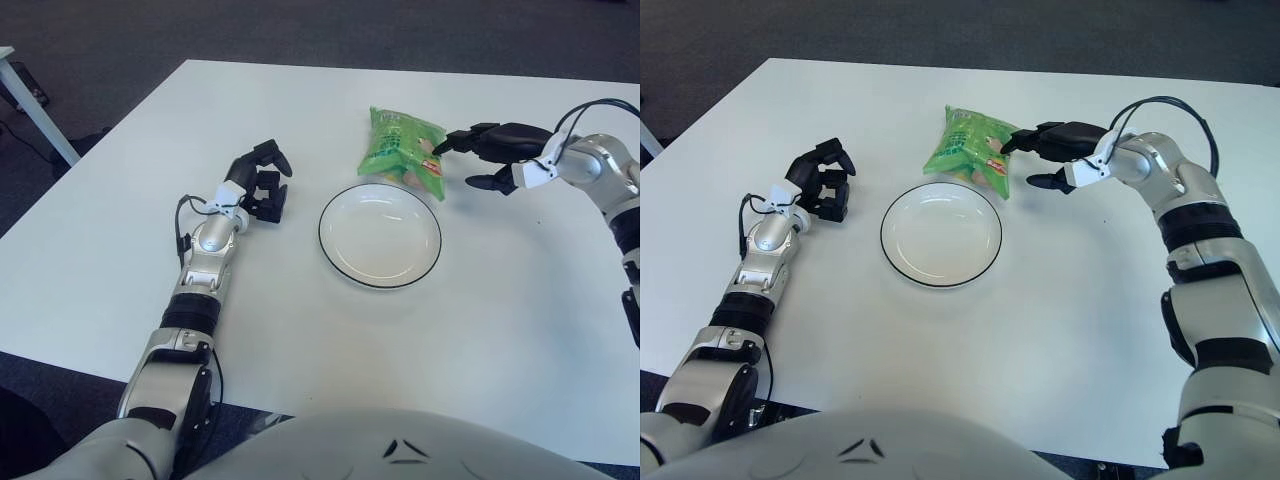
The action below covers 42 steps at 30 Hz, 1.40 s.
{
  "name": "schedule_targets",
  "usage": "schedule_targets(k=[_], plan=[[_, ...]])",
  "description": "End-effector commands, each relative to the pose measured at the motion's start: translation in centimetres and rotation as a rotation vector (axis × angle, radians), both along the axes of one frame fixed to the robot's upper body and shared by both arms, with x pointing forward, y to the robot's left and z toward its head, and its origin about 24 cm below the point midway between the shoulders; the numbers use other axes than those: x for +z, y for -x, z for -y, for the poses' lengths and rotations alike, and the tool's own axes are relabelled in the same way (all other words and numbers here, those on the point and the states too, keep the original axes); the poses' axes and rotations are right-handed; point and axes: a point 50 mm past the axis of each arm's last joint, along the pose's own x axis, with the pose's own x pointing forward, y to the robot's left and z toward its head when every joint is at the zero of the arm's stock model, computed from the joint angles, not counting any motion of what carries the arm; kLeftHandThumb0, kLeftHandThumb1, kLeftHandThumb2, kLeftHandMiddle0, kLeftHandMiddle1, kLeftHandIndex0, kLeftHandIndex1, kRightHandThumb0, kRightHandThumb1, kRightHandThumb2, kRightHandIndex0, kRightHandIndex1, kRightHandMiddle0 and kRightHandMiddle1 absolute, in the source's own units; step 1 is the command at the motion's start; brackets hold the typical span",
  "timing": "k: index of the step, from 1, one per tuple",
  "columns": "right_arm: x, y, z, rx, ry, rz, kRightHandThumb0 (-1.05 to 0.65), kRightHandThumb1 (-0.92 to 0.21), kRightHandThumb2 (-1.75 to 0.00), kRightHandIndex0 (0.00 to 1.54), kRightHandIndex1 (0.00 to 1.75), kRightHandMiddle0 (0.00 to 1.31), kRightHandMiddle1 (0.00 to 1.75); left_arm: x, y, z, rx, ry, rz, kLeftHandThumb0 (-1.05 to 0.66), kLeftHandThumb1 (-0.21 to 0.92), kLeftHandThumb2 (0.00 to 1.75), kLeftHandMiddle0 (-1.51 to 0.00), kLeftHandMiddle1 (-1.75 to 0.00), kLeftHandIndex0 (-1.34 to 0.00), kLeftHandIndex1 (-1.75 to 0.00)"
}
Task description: Put the snack into the plate.
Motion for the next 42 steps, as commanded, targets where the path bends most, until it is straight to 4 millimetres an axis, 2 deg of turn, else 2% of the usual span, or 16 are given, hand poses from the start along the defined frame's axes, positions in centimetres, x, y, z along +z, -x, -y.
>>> schedule_targets(k=[1, 5, 7, 9, 14, 22, 31, 38, 42], plan=[[1.3, 0.7, 0.5, -0.003, 0.014, 0.019, -0.91, -0.92, -1.04, 0.11, 0.33, 0.00, 0.54, -8.1, 4.6, 0.9, 0.036, 0.090, -0.309, -0.53, 0.19, 1.47, -1.28, -1.75, -0.72, -1.75], [2.1, 0.5, 0.3, -0.013, 0.023, 0.030, -0.89, -0.92, -1.02, 0.11, 0.33, 0.00, 0.53, -8.2, 4.5, 0.9, 0.033, 0.085, -0.314, -0.53, 0.19, 1.47, -1.28, -1.75, -0.72, -1.75], [3.4, -0.5, -0.6, -0.014, 0.017, 0.060, -0.89, -0.92, -1.01, 0.10, 0.33, 0.00, 0.54, -8.2, 4.6, 0.9, 0.031, 0.080, -0.311, -0.53, 0.19, 1.47, -1.28, -1.75, -0.72, -1.75], [3.9, -1.1, -1.1, -0.025, -0.002, 0.099, -0.89, -0.92, -1.00, 0.10, 0.33, 0.00, 0.57, -8.3, 4.6, 0.9, 0.031, 0.076, -0.308, -0.53, 0.19, 1.47, -1.28, -1.75, -0.72, -1.75], [3.9, -2.1, -1.6, -0.056, -0.039, 0.168, -0.84, -0.92, -0.93, 0.11, 0.34, 0.00, 0.71, -8.3, 4.6, 1.0, 0.030, 0.078, -0.303, -0.53, 0.19, 1.47, -1.28, -1.75, -0.72, -1.75], [4.0, -3.7, -2.5, -0.070, -0.074, 0.285, -0.76, -0.92, -0.86, 0.15, 0.37, 0.00, 0.83, -8.2, 4.7, 1.2, 0.035, 0.082, -0.290, -0.54, 0.17, 1.50, -1.27, -1.75, -0.74, -1.75], [4.7, -4.7, -3.2, -0.084, -0.091, 0.379, -0.74, -0.92, -0.84, 0.20, 0.43, 0.00, 0.88, -8.2, 4.8, 1.3, 0.037, 0.090, -0.289, -0.54, 0.16, 1.50, -1.27, -1.75, -0.74, -1.75], [5.0, -5.1, -3.6, -0.089, -0.108, 0.423, -0.77, -0.92, -0.84, 0.18, 0.54, 0.00, 0.88, -8.2, 4.8, 1.4, 0.055, 0.063, -0.283, -0.54, 0.16, 1.50, -1.27, -1.75, -0.74, -1.75], [5.1, -5.4, -4.6, -0.077, -0.117, 0.435, -0.78, -0.92, -0.84, 0.16, 0.58, 0.00, 0.88, -8.2, 4.8, 1.4, 0.060, 0.047, -0.279, -0.54, 0.16, 1.51, -1.27, -1.75, -0.74, -1.75]])
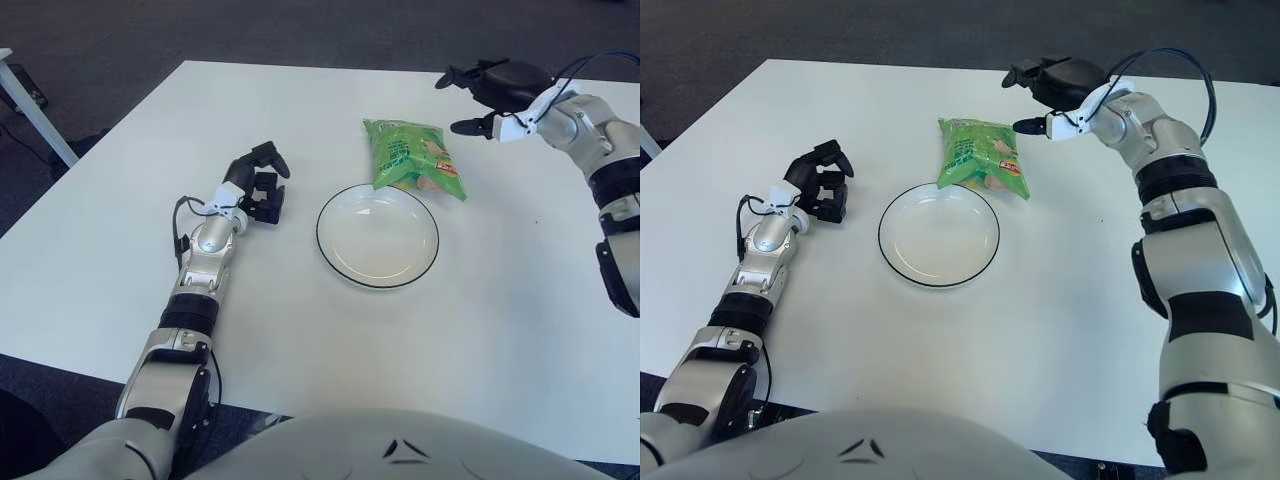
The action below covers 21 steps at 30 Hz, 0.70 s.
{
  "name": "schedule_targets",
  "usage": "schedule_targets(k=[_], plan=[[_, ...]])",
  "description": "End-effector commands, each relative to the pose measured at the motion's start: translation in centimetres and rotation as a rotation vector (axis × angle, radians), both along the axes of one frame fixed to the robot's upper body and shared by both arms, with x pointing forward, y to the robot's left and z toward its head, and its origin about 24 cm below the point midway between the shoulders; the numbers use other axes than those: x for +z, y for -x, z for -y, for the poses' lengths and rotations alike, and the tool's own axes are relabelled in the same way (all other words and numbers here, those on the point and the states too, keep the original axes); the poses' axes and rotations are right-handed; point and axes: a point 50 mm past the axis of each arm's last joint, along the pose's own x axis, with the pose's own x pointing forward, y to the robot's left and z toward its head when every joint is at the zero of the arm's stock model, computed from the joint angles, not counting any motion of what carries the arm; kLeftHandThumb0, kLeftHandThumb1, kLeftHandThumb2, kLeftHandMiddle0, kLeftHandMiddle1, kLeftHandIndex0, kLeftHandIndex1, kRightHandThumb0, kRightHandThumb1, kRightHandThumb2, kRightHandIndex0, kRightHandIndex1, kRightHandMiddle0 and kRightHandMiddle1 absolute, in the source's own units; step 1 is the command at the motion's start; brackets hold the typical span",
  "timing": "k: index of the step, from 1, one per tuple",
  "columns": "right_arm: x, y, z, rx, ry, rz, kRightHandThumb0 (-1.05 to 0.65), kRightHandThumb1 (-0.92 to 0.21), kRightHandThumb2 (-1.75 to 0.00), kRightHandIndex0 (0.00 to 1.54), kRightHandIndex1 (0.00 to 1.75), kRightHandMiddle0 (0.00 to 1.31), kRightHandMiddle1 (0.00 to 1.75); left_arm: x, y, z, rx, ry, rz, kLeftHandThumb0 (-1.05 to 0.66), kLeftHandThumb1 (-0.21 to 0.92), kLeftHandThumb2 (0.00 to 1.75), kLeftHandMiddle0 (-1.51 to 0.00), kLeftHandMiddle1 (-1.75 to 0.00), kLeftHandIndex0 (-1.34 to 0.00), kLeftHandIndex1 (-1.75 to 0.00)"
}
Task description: Put the snack into the plate.
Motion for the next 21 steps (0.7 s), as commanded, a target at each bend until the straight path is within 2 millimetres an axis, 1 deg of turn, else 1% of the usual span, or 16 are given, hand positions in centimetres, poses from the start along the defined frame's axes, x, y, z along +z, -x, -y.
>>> schedule_targets(k=[1, 4, 9, 18, 21], plan=[[1.1, -0.5, -1.9, 0.031, 0.000, 0.053, -0.78, -0.92, -0.84, 0.16, 0.58, 0.00, 0.88, -8.0, 4.8, 1.6, 0.033, 0.065, -0.276, -0.55, 0.16, 1.51, -1.27, -1.75, -0.74, -1.75], [1.0, -0.6, -2.5, 0.041, -0.002, 0.052, -0.78, -0.92, -0.83, 0.16, 0.59, 0.00, 0.89, -7.9, 4.7, 1.7, 0.032, 0.063, -0.273, -0.55, 0.16, 1.51, -1.27, -1.75, -0.75, -1.75], [0.6, -0.7, -2.9, 0.047, 0.005, 0.019, -0.76, -0.92, -0.82, 0.14, 0.60, 0.00, 0.91, -7.9, 4.7, 1.7, 0.031, 0.066, -0.272, -0.55, 0.15, 1.52, -1.27, -1.75, -0.75, -1.75], [-1.3, -0.7, -4.2, 0.076, -0.001, -0.090, -0.73, -0.92, -0.77, 0.12, 0.59, 0.00, 0.94, -8.0, 4.7, 1.7, 0.024, 0.065, -0.280, -0.56, 0.14, 1.53, -1.28, -1.75, -0.76, -1.75], [-1.7, -0.7, -4.5, 0.086, -0.008, -0.123, -0.74, -0.92, -0.78, 0.09, 0.57, 0.00, 0.91, -8.1, 4.7, 1.7, 0.026, 0.066, -0.280, -0.56, 0.14, 1.54, -1.29, -1.75, -0.76, -1.75]])
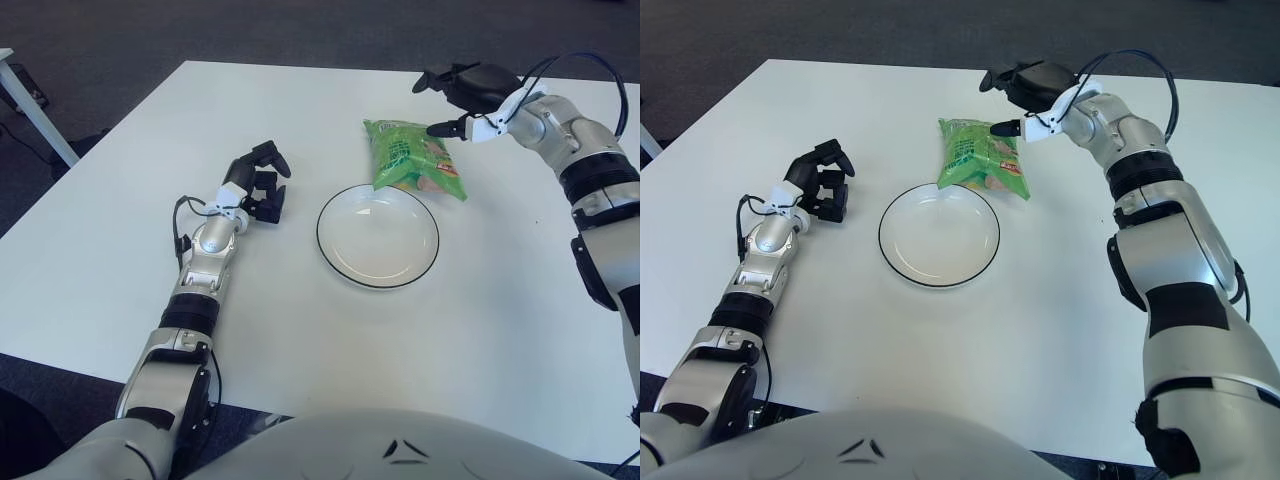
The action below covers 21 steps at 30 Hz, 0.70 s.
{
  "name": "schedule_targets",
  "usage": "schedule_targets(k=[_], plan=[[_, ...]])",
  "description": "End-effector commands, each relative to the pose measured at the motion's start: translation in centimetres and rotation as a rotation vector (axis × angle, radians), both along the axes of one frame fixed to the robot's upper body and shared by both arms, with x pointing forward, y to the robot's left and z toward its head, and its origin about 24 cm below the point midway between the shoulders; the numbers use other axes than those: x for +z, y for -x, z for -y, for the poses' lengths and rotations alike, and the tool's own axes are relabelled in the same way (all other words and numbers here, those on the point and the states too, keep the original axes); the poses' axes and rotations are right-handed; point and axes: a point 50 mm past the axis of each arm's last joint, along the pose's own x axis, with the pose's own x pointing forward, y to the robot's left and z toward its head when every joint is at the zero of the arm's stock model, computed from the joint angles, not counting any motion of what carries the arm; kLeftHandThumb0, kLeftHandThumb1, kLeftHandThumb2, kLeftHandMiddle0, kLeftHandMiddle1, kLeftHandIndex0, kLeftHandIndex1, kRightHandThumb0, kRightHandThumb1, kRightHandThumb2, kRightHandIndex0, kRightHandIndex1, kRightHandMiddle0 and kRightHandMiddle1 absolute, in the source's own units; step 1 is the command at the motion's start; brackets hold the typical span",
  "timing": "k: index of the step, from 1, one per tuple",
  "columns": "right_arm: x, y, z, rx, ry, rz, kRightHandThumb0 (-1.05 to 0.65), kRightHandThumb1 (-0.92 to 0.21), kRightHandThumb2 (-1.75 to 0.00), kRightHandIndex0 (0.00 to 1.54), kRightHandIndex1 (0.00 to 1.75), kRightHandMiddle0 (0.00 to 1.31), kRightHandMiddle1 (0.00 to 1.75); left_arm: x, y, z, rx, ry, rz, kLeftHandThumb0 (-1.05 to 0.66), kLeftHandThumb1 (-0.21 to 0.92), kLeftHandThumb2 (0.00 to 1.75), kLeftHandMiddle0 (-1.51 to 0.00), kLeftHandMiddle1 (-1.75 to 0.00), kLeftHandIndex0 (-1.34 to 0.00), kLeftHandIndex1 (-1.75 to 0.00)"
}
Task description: Put the snack into the plate.
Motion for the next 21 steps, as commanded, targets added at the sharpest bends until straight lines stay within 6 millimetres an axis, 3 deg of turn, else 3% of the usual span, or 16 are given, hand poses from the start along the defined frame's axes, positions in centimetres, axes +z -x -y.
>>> schedule_targets(k=[1, 21], plan=[[-0.2, -0.1, -1.2, 0.032, -0.010, -0.047, -0.75, -0.92, -0.78, 0.09, 0.56, 0.00, 0.91, -8.1, 4.7, 1.6, 0.024, 0.085, -0.293, -0.56, 0.14, 1.54, -1.29, -1.75, -0.76, -1.75], [-2.0, 0.2, -2.8, 0.083, -0.066, -0.214, -0.84, -0.92, -0.95, 0.00, 0.44, 0.00, 0.73, -8.1, 4.8, 1.6, 0.038, 0.061, -0.295, -0.55, 0.14, 1.53, -1.28, -1.75, -0.76, -1.75]])
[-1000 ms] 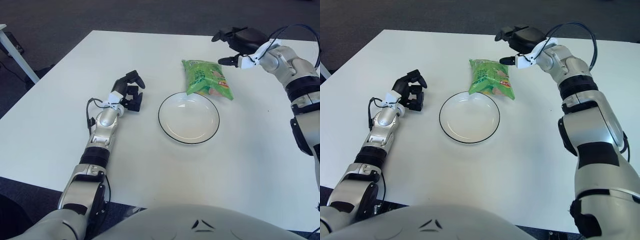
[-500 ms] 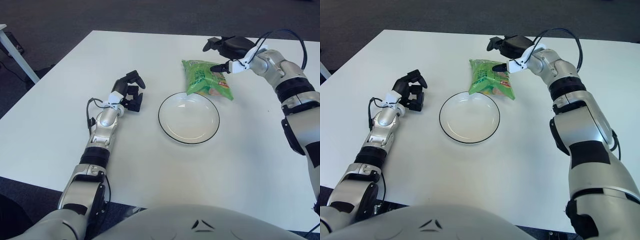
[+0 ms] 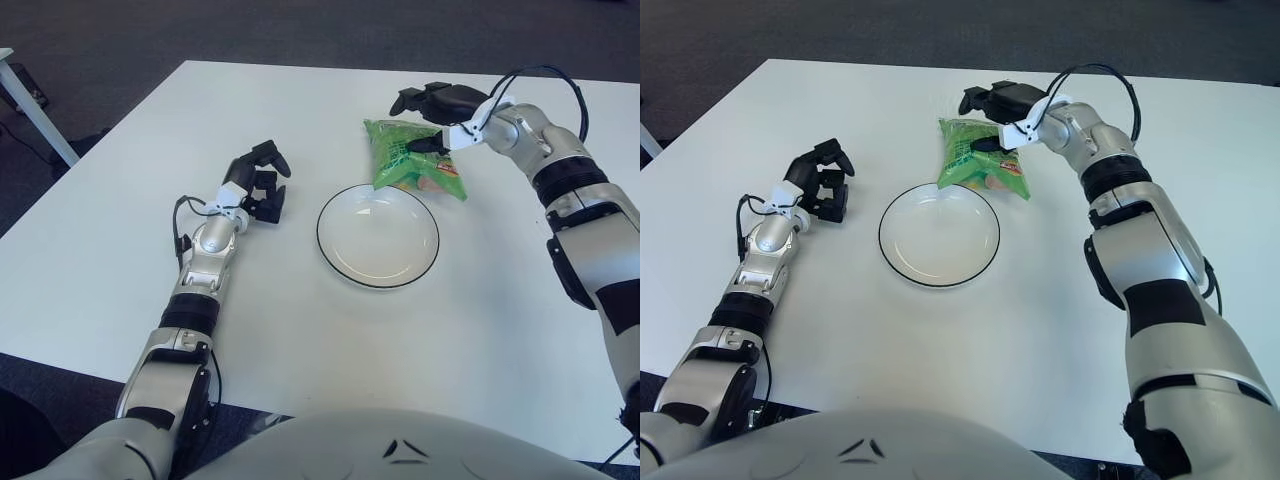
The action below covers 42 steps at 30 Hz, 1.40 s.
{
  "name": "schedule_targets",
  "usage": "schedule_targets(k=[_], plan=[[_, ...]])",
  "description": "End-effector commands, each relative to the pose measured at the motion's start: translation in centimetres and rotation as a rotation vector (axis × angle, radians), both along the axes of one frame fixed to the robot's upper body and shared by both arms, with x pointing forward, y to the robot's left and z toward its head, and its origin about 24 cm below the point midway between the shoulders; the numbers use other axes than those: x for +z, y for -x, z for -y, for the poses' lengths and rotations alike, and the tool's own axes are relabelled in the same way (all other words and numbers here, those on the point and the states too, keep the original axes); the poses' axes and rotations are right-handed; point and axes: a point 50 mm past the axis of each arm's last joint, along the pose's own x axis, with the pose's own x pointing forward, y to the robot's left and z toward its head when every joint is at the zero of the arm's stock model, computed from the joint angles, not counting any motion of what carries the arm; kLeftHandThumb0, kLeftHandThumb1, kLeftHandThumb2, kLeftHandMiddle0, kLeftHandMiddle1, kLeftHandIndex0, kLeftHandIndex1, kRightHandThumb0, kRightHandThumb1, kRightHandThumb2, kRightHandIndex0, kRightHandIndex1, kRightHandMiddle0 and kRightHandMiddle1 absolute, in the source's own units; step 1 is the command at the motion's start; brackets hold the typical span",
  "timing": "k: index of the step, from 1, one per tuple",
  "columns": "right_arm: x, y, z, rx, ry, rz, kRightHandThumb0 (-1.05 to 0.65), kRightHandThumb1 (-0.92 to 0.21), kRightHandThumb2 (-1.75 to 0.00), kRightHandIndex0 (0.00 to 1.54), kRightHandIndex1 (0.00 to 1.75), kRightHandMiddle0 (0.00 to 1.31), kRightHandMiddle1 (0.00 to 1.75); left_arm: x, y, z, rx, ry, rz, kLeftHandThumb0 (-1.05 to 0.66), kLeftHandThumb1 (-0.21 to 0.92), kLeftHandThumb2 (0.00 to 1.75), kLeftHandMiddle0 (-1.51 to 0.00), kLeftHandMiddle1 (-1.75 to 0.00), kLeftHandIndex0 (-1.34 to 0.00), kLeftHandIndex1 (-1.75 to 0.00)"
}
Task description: Put the snack into the plate.
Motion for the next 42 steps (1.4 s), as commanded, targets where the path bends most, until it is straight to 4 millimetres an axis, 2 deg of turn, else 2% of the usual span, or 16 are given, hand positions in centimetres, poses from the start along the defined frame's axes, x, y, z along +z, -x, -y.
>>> schedule_targets(k=[1, 7, 14, 17, 23, 26, 33, 42], plan=[[-0.6, 0.2, -0.3, 0.015, -0.038, -0.066, -0.85, -0.92, -0.97, 0.00, 0.43, 0.00, 0.72, -8.2, 4.8, 1.6, 0.028, 0.065, -0.301, -0.55, 0.14, 1.53, -1.28, -1.75, -0.76, -1.75], [-1.4, 0.5, -0.3, 0.033, -0.029, -0.137, -0.88, -0.92, -1.00, 0.00, 0.40, 0.00, 0.68, -8.2, 4.8, 1.5, 0.025, 0.066, -0.302, -0.56, 0.14, 1.53, -1.28, -1.75, -0.76, -1.75], [-2.8, 0.9, -0.1, 0.051, 0.000, -0.218, -0.93, -0.92, -1.06, 0.00, 0.23, 0.00, 0.54, -8.1, 4.8, 1.5, 0.020, 0.079, -0.299, -0.56, 0.14, 1.53, -1.28, -1.75, -0.76, -1.75], [-3.6, 1.2, 0.1, 0.059, 0.027, -0.272, -0.98, -0.92, -1.08, 0.00, 0.06, 0.00, 0.45, -8.0, 4.9, 1.5, 0.018, 0.081, -0.301, -0.55, 0.16, 1.51, -1.28, -1.75, -0.75, -1.75], [-5.4, 1.6, 0.6, 0.035, 0.061, -0.352, -1.02, -0.92, -1.06, 0.00, 0.01, 0.00, 0.39, -8.0, 5.0, 1.5, 0.017, 0.074, -0.302, -0.54, 0.17, 1.50, -1.28, -1.75, -0.74, -1.75], [-6.8, 1.7, 1.2, -0.011, 0.080, -0.389, -1.03, -0.92, -1.05, 0.00, 0.00, 0.00, 0.38, -7.9, 5.1, 1.5, 0.019, 0.070, -0.300, -0.54, 0.17, 1.49, -1.28, -1.75, -0.73, -1.75], [-8.7, 1.8, 2.5, -0.107, 0.097, -0.428, -1.04, -0.92, -1.03, 0.00, 0.00, 0.00, 0.40, -7.8, 5.3, 1.5, 0.012, 0.088, -0.291, -0.53, 0.19, 1.47, -1.28, -1.75, -0.72, -1.75], [-9.4, 1.6, 3.5, -0.189, 0.156, -0.428, -1.02, -0.92, -1.02, 0.00, 0.00, 0.00, 0.52, -7.7, 5.3, 1.5, 0.006, 0.109, -0.294, -0.53, 0.20, 1.46, -1.29, -1.75, -0.71, -1.75]])
